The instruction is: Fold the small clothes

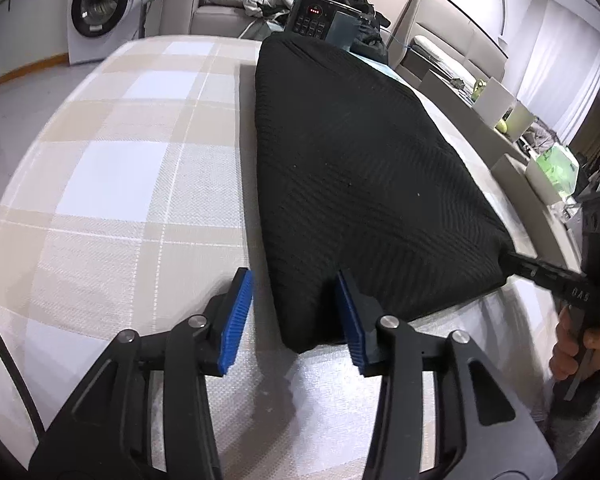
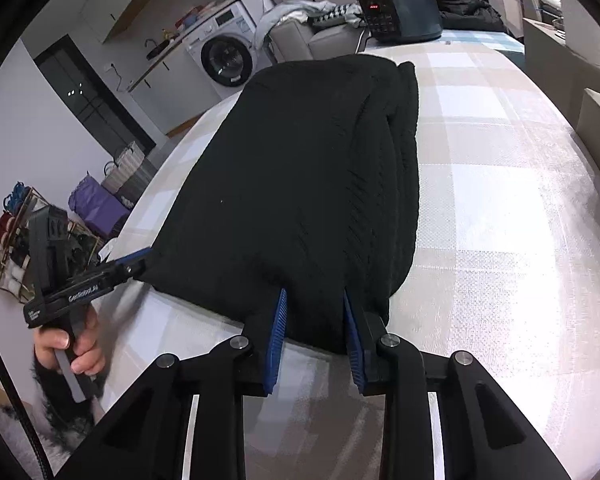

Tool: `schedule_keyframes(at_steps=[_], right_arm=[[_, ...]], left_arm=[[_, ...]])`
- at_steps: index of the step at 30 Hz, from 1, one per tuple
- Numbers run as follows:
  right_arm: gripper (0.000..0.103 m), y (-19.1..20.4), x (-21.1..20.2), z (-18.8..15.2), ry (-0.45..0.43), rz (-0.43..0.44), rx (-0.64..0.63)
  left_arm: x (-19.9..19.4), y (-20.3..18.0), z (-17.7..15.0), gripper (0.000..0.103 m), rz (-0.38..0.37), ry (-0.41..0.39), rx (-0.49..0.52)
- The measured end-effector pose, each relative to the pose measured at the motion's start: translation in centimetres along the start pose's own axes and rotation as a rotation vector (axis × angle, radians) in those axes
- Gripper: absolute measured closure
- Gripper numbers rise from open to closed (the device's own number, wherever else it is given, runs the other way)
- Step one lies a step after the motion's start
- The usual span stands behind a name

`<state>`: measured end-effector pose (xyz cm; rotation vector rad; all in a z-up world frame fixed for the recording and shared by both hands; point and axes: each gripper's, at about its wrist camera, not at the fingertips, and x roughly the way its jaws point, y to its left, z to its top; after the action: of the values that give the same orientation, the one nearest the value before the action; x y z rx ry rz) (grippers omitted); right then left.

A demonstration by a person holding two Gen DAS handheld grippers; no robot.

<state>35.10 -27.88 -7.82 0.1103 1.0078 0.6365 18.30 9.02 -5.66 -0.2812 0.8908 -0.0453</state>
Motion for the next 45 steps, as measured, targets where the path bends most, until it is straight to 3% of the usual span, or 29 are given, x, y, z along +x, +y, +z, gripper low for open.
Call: schedule_keyframes(at_steps=[5,7,10,11,12,14,17,25,45], right_arm=[[0.075,0.8,0.2,0.1,-0.063,-0.083,-0.047],[0.067,1.6,-0.7,-0.1,-0.108,-0.128,-0.086],[0.037,1.9,-2.7,-0.6,-0.208,-0.147,-0.115],[0.022,2.1,-3.4,-0.8,-0.242,-0.149,-0.124],[0.015,2.1,-3.8,-1.1,-0.269,-0.156,-0.124],[0.012,2.2,-4.0,-1.5,-0.278,-0.165,-0.127],[0.002,2.8,-4.2,-2.6,-0.308,-0.173,-0.152],[0.000,5.3,-5.0,-4.0,-0.468,-0.159,-0.240],[0.000,5.7,-5.8,-4.4,-0.528,-0.141,-0.284]], left_arm=[[-1.9,-0.5,-0.4,0.052,0.059,-0.059,0.045],[-3.3,-0.7,-0.8,0.045,0.062,-0.108,0.059],[-5.3,-1.4,-1.6,0.021,0.069,-0.198,0.094],[-5.8,-1.7,-1.9,0.016,0.071,-0.228,0.106],[-6.3,-2.0,-2.3,0.014,0.069,-0.253,0.122],[-6.9,-2.6,-2.6,0.003,0.062,-0.270,0.141],[-7.8,-3.4,-3.4,0.001,0.039,-0.333,0.157],[-8.6,-4.5,-4.1,0.001,0.029,-0.400,0.168],[-8.6,-4.6,-4.2,0.001,0.034,-0.408,0.184]])
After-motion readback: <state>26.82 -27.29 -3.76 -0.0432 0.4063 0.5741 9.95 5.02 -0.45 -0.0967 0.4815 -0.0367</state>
